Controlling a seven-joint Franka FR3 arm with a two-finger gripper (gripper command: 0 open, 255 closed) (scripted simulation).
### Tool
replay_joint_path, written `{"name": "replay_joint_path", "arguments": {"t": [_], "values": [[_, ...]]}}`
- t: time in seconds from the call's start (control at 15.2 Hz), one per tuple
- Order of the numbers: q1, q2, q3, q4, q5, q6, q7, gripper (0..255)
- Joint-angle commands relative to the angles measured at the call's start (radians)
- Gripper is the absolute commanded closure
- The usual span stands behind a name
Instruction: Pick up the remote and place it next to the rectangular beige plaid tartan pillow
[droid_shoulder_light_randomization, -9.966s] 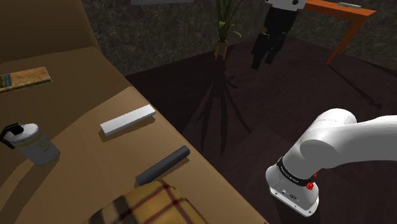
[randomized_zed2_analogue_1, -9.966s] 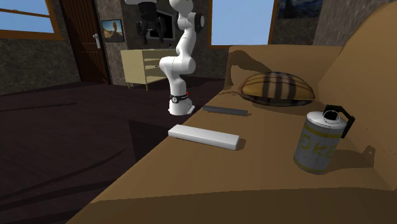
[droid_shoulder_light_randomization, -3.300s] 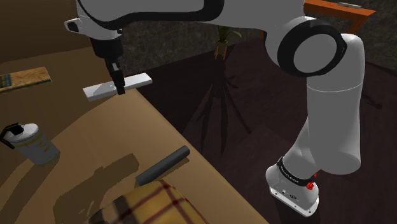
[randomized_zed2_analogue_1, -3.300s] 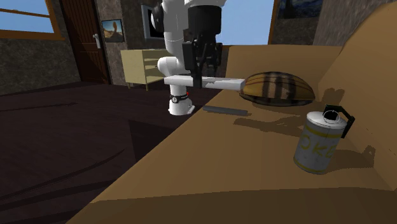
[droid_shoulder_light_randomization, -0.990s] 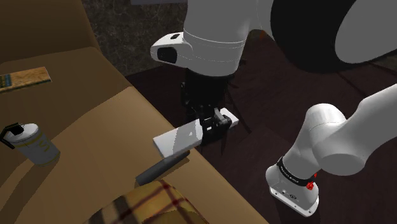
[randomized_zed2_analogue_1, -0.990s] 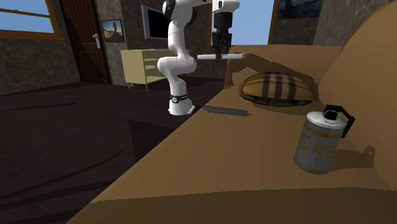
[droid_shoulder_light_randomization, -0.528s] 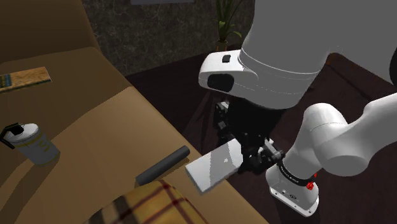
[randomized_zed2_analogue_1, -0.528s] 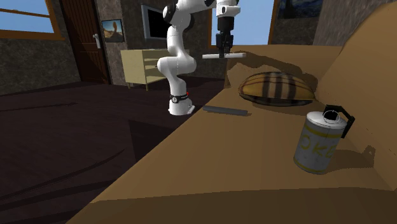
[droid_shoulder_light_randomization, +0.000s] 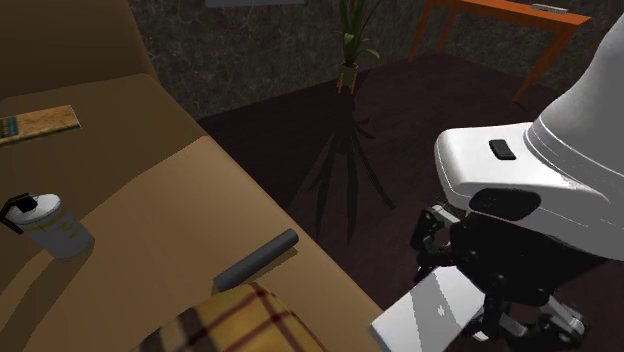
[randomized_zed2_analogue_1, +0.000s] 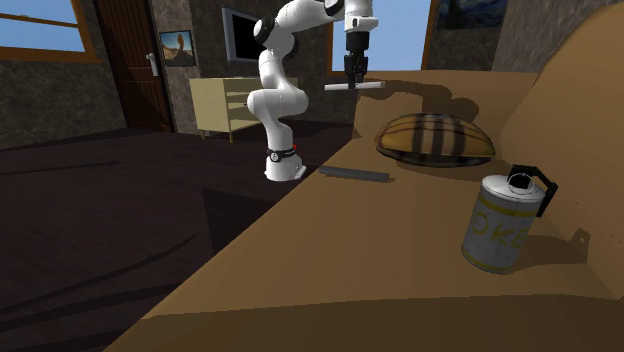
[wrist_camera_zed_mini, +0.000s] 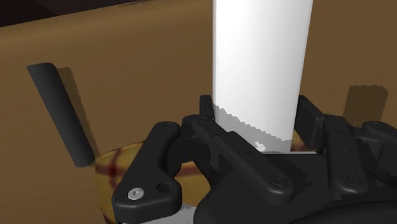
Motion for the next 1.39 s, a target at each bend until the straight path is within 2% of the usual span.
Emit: {"name": "replay_joint_path", "arguments": {"t": [0.0,0.53,0.86,1.32], "values": [[0.029,-0.044,0.022,-0.008,0.03,-0.027,0.041,255],[0.129,-0.163,0.124,0.01,0.152,-0.121,0.218,255],[0.171,-0.202,0.192,0.052,0.224,-0.164,0.327,255],[0.19,-0.235,0.236,-0.043,0.267,-0.097,0.316,255]]}}
